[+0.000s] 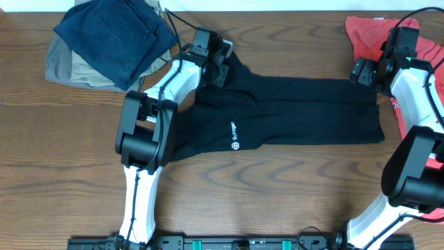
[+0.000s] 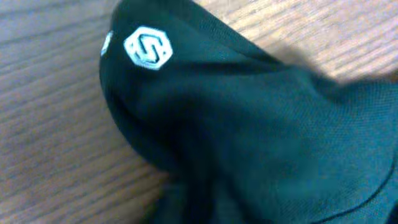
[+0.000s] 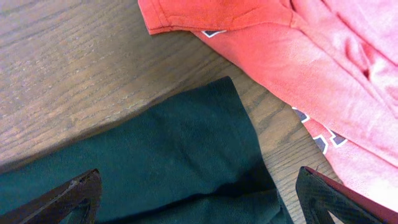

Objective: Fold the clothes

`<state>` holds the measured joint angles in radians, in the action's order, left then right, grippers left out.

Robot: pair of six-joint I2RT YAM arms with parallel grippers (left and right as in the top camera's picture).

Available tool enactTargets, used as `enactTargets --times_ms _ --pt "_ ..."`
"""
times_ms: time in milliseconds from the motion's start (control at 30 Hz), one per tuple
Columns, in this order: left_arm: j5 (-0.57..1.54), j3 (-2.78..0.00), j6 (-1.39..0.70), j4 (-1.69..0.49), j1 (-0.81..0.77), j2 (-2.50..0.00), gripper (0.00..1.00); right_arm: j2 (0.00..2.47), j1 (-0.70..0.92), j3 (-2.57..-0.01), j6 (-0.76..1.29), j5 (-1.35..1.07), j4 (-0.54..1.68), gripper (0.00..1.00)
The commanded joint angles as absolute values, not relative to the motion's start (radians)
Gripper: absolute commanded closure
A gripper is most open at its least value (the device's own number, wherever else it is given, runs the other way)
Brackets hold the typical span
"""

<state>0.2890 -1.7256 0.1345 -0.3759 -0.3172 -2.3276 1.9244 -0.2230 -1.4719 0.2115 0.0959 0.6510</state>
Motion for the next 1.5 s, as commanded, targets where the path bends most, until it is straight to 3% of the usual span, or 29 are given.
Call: enactTargets --times_ms 0,467,867,1133,1233,1467 --pt "0.301 -1.718 0.134 -0.391 -0.311 -2.368 0.94 1.934 -0.216 -1.483 0.204 0.15 0.636 0.02" --pt "0.189 -1.718 0.134 -0.423 -0.302 -2.368 0.94 2.085 -0.231 -1.485 -0.015 0.162 0.492 0.01" --pt "0.189 -1.708 0.134 -0.448 -0.302 -2.368 0.94 2.151 -0.239 -1.485 -0.015 0.168 0.422 0.02" --pt "0.19 -1.708 0.134 -0.465 -0.302 -2.367 0.94 2.162 -0.247 -1.485 -0.015 0.132 0.435 0.19" --pt "0.19 -1.708 0.133 -0.471 -0.302 -2.366 0.94 2.162 -0.251 -1.485 -0.004 0.127 0.438 0.39" --pt "0.19 -1.708 0.111 -0.47 -0.302 -2.358 0.94 2.162 -0.261 -1.485 0.0 0.127 0.45 0.41"
